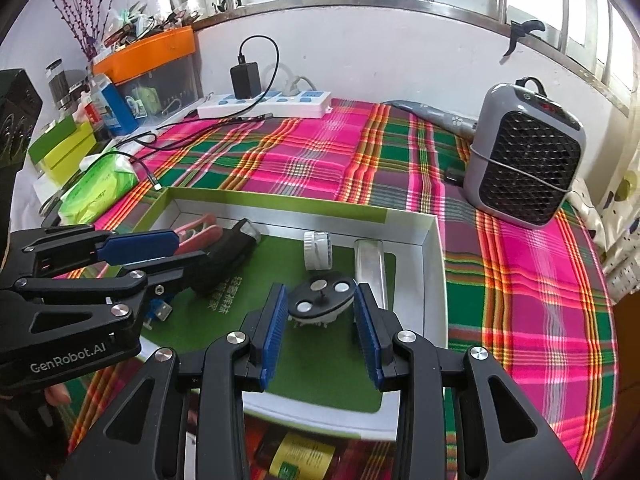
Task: Organize rigid objects
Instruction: 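Withdraw both grippers from the box toward the remaining items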
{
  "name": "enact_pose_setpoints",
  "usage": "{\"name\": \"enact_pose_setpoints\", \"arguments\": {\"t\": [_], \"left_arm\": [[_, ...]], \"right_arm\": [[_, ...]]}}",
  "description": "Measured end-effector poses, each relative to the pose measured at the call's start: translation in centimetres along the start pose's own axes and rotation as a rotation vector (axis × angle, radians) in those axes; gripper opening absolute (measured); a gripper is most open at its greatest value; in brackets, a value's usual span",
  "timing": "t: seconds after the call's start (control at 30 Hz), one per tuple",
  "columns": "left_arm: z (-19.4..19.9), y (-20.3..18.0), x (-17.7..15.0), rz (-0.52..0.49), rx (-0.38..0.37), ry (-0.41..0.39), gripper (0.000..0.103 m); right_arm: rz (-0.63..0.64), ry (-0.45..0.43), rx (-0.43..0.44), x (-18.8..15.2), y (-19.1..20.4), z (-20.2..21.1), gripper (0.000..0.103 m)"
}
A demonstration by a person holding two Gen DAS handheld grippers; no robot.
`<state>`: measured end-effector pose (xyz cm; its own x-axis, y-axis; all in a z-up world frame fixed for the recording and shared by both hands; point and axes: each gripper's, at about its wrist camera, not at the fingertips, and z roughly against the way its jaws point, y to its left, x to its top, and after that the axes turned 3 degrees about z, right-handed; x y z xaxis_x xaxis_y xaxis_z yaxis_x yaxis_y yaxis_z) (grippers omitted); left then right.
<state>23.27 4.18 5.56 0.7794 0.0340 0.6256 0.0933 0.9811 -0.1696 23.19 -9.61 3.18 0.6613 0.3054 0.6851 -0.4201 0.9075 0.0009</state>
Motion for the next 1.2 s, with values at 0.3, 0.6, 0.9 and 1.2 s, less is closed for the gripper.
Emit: {"name": "enact_pose_setpoints", "arguments": {"t": [0.3, 0.6, 0.9, 1.2], "left_arm": [[2.6, -0.3, -1.5, 0.006, -0.011, -0.029, 0.037], [4.8, 0.1, -3.8, 0.03, -0.021, -0.047, 0.037], [6.4, -0.2, -6.7, 0.034, -0.055, -0.047, 0.037], [6.1, -1.4, -9.5, -0.011, -0.034, -0.012, 0.038]], "right_arm": [[-0.017, -0.027, -0.006, -0.7, 0.3, 2.0, 0.036], [-0.029, -0.051, -0.012, -2.0, 0.8, 4.2, 0.036], [-0.037, -0.079, -0.008, -4.0, 1.5, 6.3, 0.036], [-0.066, -0.079, 0.0, -6.1, 1.8, 7.2, 0.036]]}}
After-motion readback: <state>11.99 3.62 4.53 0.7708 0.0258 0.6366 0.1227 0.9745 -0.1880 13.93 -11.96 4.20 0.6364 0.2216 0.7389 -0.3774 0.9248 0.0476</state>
